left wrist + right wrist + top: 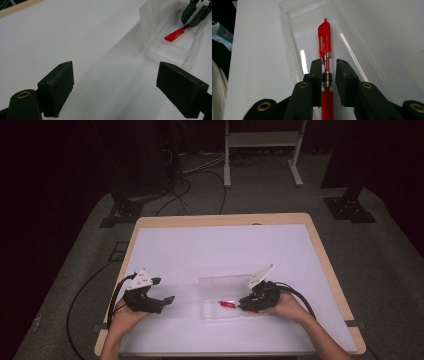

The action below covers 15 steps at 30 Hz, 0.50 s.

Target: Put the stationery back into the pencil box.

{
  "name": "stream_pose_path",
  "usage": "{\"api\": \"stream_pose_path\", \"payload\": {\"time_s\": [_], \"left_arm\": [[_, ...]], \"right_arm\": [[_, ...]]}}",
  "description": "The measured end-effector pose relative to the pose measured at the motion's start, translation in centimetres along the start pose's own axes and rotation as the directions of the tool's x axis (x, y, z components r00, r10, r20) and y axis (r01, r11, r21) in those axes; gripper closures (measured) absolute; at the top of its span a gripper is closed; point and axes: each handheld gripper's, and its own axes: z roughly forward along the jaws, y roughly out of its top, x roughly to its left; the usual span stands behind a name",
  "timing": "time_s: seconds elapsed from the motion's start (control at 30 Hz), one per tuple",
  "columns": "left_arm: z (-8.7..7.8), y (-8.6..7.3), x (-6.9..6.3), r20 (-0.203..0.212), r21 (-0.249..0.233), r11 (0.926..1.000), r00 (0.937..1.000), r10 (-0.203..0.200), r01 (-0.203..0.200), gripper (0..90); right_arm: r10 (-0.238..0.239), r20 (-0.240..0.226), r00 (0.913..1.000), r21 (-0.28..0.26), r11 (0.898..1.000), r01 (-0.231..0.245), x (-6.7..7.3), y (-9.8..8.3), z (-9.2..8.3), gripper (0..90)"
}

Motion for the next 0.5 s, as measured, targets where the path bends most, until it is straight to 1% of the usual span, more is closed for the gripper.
{"api": "stream_pose_path", "payload": {"time_s": [0.03, 0.07, 0.1, 0.2, 0.5], "left_arm": [[0.0, 0.0, 0.0, -0.001, -0.002, 1.0000, 1.0000, 0.001, -0.001, 13.9], [0.0, 0.0, 0.0, -0.001, -0.002, 1.0000, 1.0000, 0.001, -0.001, 13.9], [0.0, 0.0, 0.0, -0.001, -0.002, 1.0000, 1.0000, 0.002, -0.002, 13.9], [0.0, 0.0, 0.1, 0.000, -0.001, 1.0000, 1.0000, 0.002, -0.002, 13.9], [0.0, 0.0, 0.0, 0.004, -0.006, 1.0000, 1.0000, 0.003, -0.003, 13.9]], "right_arm": [[-0.002, 0.001, 1.0000, -0.004, 1.000, 0.002, 0.0, 0.0, 0.0, 73.4], [0.006, 0.000, 1.0000, -0.007, 1.000, -0.006, 0.1, 0.0, -0.2, 73.4], [-0.001, 0.003, 1.0000, -0.011, 1.000, 0.001, 0.1, 0.0, -0.3, 73.4], [0.012, 0.009, 0.9999, -0.025, 1.000, -0.012, 0.1, -0.1, -0.7, 72.5], [0.028, 0.029, 0.9992, -0.062, 0.998, -0.026, 0.2, -0.8, -2.3, 67.9]]}}
